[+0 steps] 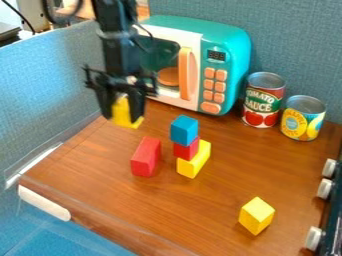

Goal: Put the yellow cube on top of the red block

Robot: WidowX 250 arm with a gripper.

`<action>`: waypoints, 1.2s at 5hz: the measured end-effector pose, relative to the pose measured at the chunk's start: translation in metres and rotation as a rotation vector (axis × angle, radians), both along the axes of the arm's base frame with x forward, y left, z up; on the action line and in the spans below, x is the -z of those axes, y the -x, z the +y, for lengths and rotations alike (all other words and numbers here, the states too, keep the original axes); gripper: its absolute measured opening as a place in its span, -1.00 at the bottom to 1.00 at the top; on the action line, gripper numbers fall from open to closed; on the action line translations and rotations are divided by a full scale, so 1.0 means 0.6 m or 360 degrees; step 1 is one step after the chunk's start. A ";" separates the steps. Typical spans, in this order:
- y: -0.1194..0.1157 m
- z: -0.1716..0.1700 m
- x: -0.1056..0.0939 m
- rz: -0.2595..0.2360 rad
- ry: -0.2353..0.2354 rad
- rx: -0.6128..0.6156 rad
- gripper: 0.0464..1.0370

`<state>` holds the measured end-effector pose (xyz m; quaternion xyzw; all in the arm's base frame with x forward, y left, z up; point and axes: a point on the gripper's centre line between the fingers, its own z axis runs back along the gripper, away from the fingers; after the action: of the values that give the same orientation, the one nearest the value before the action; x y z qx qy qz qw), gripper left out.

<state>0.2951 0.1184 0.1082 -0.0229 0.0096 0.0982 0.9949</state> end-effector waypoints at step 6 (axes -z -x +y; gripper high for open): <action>-0.032 -0.005 0.090 0.0227 -0.0046 0.0045 0.08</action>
<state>0.3143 0.1153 0.0542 -0.0013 0.0794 0.0857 0.9932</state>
